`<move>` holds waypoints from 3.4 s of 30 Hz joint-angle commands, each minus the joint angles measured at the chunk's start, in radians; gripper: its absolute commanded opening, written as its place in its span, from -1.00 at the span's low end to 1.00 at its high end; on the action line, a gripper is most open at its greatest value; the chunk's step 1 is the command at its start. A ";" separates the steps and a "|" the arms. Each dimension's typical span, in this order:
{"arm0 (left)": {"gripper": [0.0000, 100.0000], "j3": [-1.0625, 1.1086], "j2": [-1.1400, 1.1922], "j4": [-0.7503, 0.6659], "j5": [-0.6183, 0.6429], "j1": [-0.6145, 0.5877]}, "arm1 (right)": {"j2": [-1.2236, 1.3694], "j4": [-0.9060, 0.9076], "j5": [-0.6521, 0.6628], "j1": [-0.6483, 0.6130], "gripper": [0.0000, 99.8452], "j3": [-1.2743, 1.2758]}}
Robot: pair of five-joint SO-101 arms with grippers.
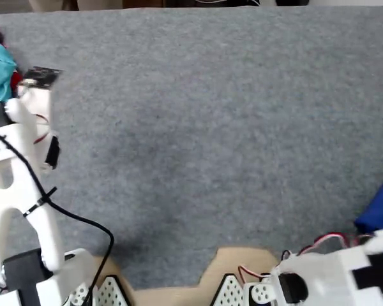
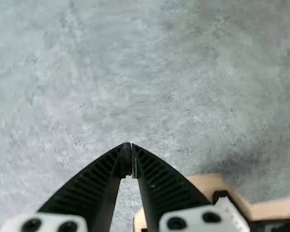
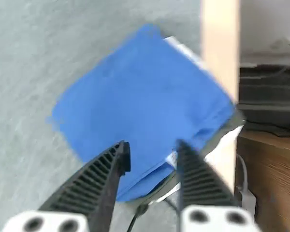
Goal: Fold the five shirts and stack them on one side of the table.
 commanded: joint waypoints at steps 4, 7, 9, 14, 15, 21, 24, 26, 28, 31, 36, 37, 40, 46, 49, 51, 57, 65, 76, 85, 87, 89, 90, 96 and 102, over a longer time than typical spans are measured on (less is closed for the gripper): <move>-0.96 -0.121 -0.036 -0.006 0.046 -0.241 | -0.294 0.015 0.011 -0.259 -0.98 0.305; -0.96 -0.147 -0.036 -0.005 0.044 -0.411 | -0.378 0.012 0.011 -0.424 -0.98 0.522; -0.96 -0.141 -0.036 -0.002 0.044 -0.531 | -0.424 0.012 0.011 -0.565 -0.98 0.662; -0.96 -0.153 -0.045 0.015 0.040 -0.804 | -0.499 -0.017 0.005 -0.906 -0.98 0.900; -0.96 -0.158 -0.062 0.015 0.040 -0.844 | -0.515 -0.018 0.005 -0.958 -0.98 0.926; -0.96 -0.155 -0.231 0.014 0.008 -0.996 | -0.595 -0.021 0.011 -1.135 -0.98 0.977; -0.96 -0.130 -0.315 0.012 0.002 -0.999 | -0.619 -0.023 0.012 -1.142 -0.98 0.977; -0.96 -0.103 -0.358 0.012 -0.020 -0.994 | -0.622 -0.018 0.012 -1.142 -0.98 0.978; -0.96 -0.074 -0.403 0.012 -0.054 -0.994 | -0.625 -0.020 0.012 -1.141 -0.98 0.989; -0.96 -0.037 -0.460 0.012 -0.121 -0.999 | -0.624 -0.023 0.012 -1.141 -0.98 1.015; -0.96 0.057 -0.524 0.012 -0.203 -1.000 | -0.627 -0.018 0.011 -1.141 -0.98 1.073; -0.96 0.071 -0.536 0.012 -0.209 -1.000 | -0.627 -0.018 0.011 -1.141 -0.98 1.084; -0.96 0.097 -0.565 0.012 -0.224 -1.000 | -0.622 -0.023 0.011 -1.141 -0.98 1.107; -0.96 0.104 -0.582 0.011 -0.218 -0.991 | -0.621 -0.083 0.011 -1.142 -0.98 1.112; -0.96 0.104 -0.582 0.011 -0.218 -0.991 | -0.621 -0.158 0.011 -1.144 -0.98 1.112; -0.96 0.104 -0.581 0.008 -0.216 -0.990 | -0.621 -0.209 0.011 -1.145 -0.98 1.113; -0.96 0.229 -0.584 -0.222 -0.060 -1.011 | -0.622 -0.221 0.014 -1.173 -0.98 1.190; -0.92 0.353 -0.573 -0.611 0.038 -1.020 | -0.627 -0.279 0.137 -1.291 -0.98 1.253; -0.55 0.255 -0.222 -0.879 0.216 -0.715 | -0.625 -0.331 0.140 -1.313 -0.98 1.254; -0.54 -0.282 0.424 -0.875 0.397 -0.557 | -0.621 -0.397 0.140 -1.313 -0.98 1.253; -0.54 -0.439 0.591 -0.867 0.414 -0.537 | -0.621 -0.416 0.140 -1.313 -0.98 1.253; -0.54 -0.617 0.753 -0.818 0.414 -0.508 | -0.621 -0.439 0.140 -1.314 -0.98 1.253; -0.54 -0.713 0.832 -0.789 0.414 -0.491 | -0.621 -0.448 0.141 -1.326 -0.98 1.253; -0.54 -1.274 1.300 -0.655 0.413 -0.428 | -0.621 -0.457 0.141 -1.463 -0.98 1.254; -0.55 -1.629 1.627 -0.537 0.400 -0.382 | -0.621 -0.459 0.141 -1.543 -0.98 1.250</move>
